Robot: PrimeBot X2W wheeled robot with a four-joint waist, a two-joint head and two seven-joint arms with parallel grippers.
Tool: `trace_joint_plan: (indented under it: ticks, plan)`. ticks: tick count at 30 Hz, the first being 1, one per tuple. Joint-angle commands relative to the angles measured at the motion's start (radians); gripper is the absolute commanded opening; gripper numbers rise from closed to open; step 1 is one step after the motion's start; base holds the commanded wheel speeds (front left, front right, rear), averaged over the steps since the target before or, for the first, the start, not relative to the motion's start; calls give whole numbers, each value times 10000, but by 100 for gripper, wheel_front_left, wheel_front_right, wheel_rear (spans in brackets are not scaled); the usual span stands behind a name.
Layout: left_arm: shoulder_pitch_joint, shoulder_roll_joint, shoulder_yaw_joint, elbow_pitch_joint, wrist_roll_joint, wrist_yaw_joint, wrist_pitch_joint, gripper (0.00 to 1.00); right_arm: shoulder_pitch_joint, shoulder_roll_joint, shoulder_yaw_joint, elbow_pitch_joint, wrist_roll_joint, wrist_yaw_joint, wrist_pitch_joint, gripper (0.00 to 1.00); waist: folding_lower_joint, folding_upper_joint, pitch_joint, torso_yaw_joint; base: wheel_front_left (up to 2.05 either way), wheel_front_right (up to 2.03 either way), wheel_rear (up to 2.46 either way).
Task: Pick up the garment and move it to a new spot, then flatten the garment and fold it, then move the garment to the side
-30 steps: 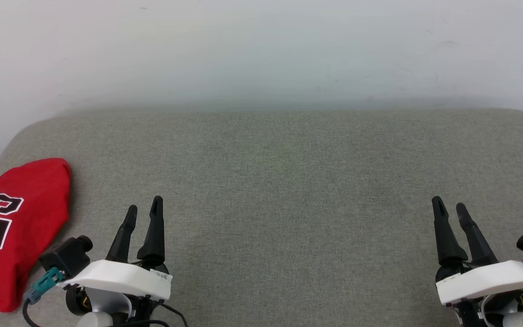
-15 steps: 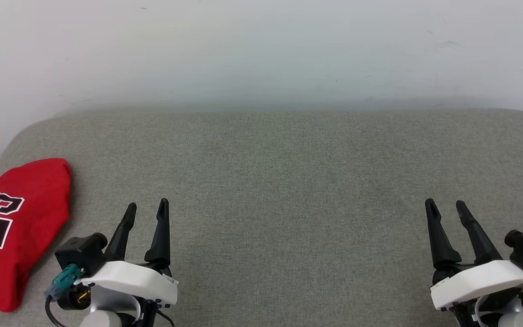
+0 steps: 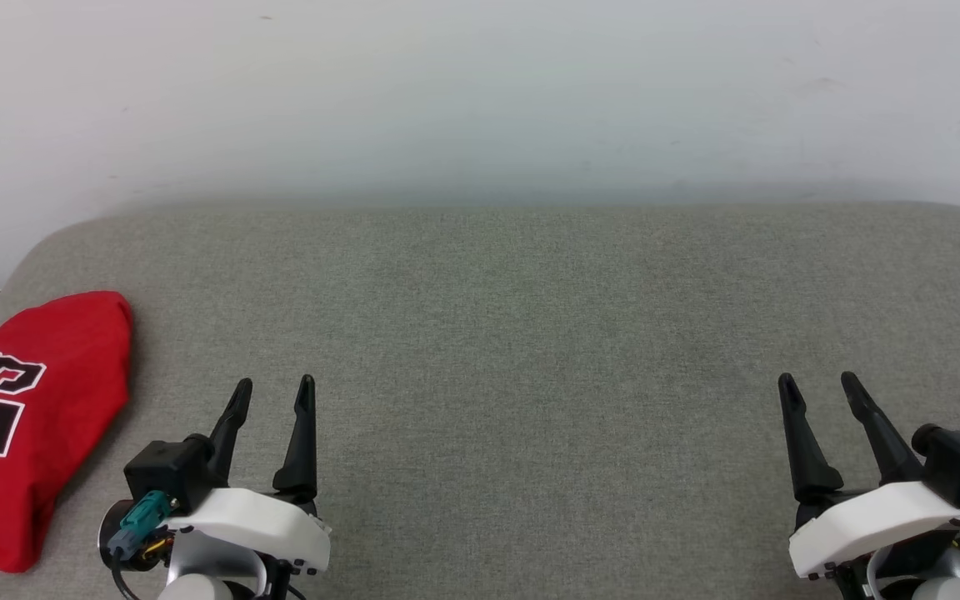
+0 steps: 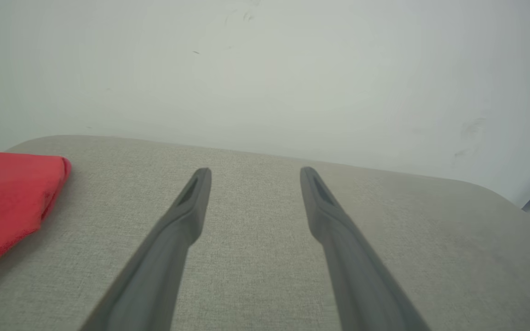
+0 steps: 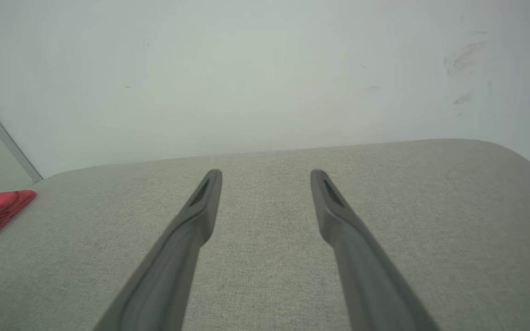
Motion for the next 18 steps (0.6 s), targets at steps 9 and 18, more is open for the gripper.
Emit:
trace_joint_plan:
  ticks: [9,18]
  plan:
    - [-64,-49,95,193,643,-87,-260,100,126,49,-67,-225,-868,-3,97,100,0,-1,-17,-1,0,0,0]
    - [-134,-159,242,443,1186,-247,-443,100,207,62,-79,-313,-1302,-3,122,100,0,-1,-36,-1,0,0,0]
